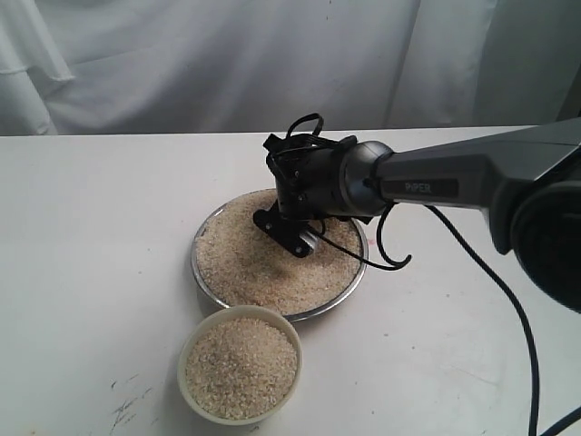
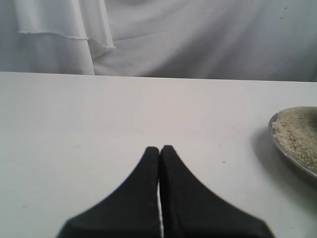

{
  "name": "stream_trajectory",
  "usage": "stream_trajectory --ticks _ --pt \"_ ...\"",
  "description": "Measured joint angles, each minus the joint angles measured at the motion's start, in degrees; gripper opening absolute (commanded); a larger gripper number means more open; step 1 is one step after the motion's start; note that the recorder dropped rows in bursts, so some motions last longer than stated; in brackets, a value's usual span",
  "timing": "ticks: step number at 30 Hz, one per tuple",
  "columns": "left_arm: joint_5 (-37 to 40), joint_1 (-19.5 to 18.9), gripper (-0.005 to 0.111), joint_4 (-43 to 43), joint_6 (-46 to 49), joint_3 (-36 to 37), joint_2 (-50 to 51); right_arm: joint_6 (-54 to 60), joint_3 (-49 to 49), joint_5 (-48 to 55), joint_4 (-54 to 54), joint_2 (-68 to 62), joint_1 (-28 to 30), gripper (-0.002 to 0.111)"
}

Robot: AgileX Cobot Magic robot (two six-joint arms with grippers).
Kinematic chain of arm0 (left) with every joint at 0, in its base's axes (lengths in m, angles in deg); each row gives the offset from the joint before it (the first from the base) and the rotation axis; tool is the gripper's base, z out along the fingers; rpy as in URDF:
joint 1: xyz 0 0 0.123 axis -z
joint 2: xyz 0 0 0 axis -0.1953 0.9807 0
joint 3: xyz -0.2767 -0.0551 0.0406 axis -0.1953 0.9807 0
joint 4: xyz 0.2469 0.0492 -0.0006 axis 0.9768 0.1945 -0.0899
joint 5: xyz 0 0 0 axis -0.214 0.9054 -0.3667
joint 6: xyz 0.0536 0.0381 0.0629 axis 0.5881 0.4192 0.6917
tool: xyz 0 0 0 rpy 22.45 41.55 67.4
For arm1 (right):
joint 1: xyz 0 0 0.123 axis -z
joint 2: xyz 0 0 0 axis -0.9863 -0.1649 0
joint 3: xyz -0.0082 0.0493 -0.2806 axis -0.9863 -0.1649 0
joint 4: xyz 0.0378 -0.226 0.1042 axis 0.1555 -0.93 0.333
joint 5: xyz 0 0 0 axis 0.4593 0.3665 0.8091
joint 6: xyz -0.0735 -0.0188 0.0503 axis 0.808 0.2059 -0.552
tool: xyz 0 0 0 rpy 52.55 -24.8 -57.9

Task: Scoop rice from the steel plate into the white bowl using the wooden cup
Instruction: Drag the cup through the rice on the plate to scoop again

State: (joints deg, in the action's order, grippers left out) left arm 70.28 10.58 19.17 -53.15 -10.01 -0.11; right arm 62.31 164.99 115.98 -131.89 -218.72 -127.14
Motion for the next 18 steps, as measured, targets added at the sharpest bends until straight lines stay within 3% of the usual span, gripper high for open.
stream_trajectory --ticks 18 --pt "0.0 0.0 0.0 0.0 0.0 0.0 0.0 -0.47 0.0 0.0 1.78 -0.09 -1.28 0.0"
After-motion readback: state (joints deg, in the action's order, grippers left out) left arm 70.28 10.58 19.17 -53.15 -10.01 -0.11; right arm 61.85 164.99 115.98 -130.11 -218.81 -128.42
